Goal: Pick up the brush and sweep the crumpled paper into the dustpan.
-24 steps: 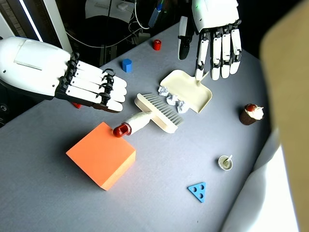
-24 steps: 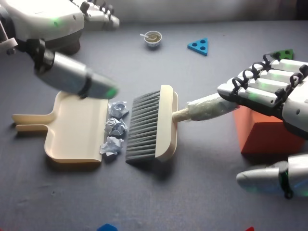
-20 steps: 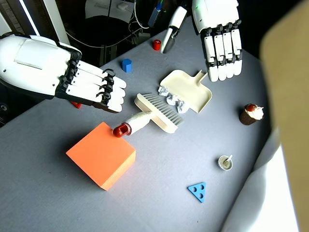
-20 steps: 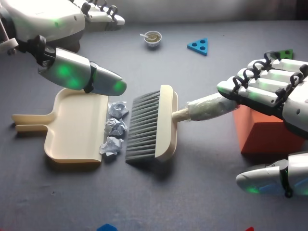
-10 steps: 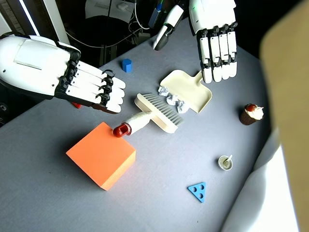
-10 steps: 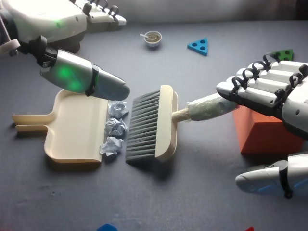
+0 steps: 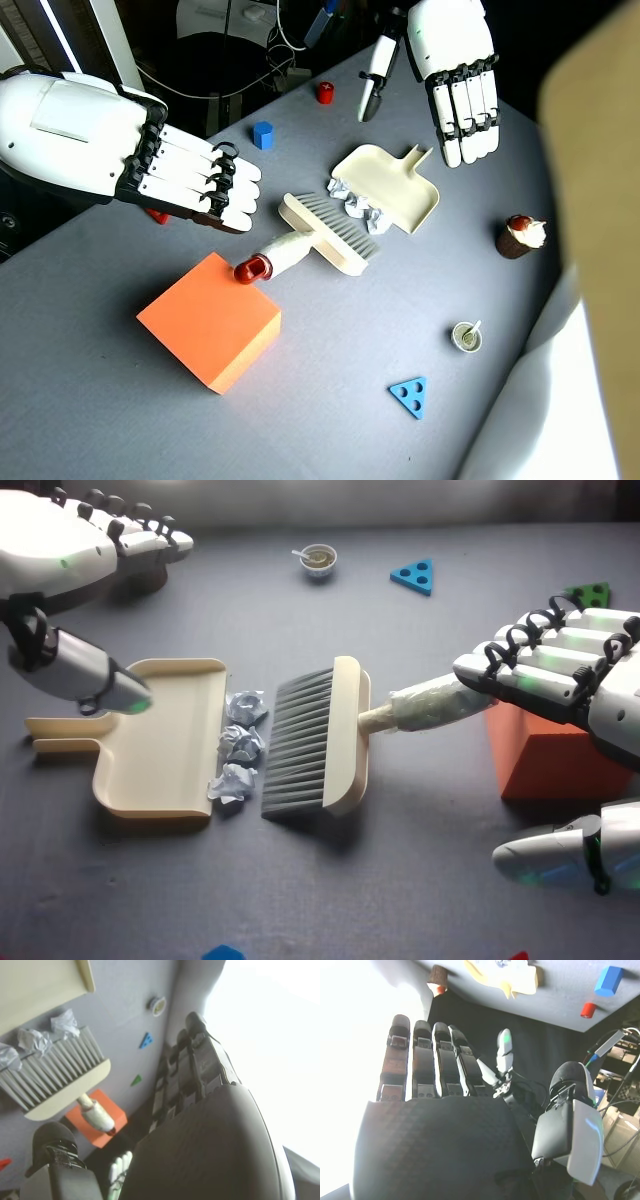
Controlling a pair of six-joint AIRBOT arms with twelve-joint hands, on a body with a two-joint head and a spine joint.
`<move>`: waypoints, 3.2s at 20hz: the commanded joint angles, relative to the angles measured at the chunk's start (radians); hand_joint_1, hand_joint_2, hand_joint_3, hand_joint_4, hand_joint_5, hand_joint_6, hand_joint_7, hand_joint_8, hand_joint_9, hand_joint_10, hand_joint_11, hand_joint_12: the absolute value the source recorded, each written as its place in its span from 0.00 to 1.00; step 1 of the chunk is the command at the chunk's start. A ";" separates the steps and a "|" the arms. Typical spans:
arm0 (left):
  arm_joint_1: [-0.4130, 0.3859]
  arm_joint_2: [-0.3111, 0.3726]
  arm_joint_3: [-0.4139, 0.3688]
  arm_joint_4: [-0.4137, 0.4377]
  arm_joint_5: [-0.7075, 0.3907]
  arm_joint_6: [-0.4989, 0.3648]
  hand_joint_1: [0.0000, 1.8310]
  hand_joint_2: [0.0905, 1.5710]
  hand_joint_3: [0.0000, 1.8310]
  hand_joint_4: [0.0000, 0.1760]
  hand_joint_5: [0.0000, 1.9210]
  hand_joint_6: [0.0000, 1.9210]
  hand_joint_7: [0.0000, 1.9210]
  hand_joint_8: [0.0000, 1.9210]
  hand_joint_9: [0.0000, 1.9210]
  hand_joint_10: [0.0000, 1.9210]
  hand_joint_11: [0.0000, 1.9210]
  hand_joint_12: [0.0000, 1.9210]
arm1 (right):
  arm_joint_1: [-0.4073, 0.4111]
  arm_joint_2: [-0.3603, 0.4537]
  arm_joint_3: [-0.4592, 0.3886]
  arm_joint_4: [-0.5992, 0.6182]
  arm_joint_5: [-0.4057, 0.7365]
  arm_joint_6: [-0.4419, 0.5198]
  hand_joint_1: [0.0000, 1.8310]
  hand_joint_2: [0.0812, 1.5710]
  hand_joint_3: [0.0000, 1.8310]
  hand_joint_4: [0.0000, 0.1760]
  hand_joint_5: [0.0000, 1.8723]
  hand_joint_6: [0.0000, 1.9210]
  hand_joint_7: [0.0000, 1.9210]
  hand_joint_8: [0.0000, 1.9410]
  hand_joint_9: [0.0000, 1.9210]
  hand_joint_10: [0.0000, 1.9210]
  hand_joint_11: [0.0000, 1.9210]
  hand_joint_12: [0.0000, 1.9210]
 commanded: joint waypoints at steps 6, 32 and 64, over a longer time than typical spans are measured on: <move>0.010 0.001 0.014 -0.284 -0.068 0.319 0.50 0.58 0.00 0.00 0.02 0.00 0.03 0.00 0.06 0.00 0.10 0.04 | 0.008 0.009 -0.005 -0.024 -0.106 -0.002 0.00 0.58 0.00 0.00 0.04 0.00 0.06 0.00 0.07 0.00 0.05 0.04; 0.277 -0.110 0.093 -0.200 -0.344 0.084 0.45 0.63 0.00 0.27 0.29 0.01 0.18 0.00 0.15 0.00 0.14 0.09 | 0.008 0.009 -0.009 -0.024 -0.106 -0.015 0.00 0.59 0.00 0.00 0.03 0.00 0.05 0.00 0.06 0.00 0.06 0.02; 0.423 -0.202 0.101 -0.200 -0.497 -0.026 0.58 0.66 0.00 0.41 0.53 0.35 0.23 0.01 0.20 0.00 0.12 0.26 | 0.008 0.009 -0.010 -0.025 -0.106 -0.021 0.00 0.61 0.00 0.00 0.05 0.00 0.07 0.00 0.07 0.00 0.07 0.01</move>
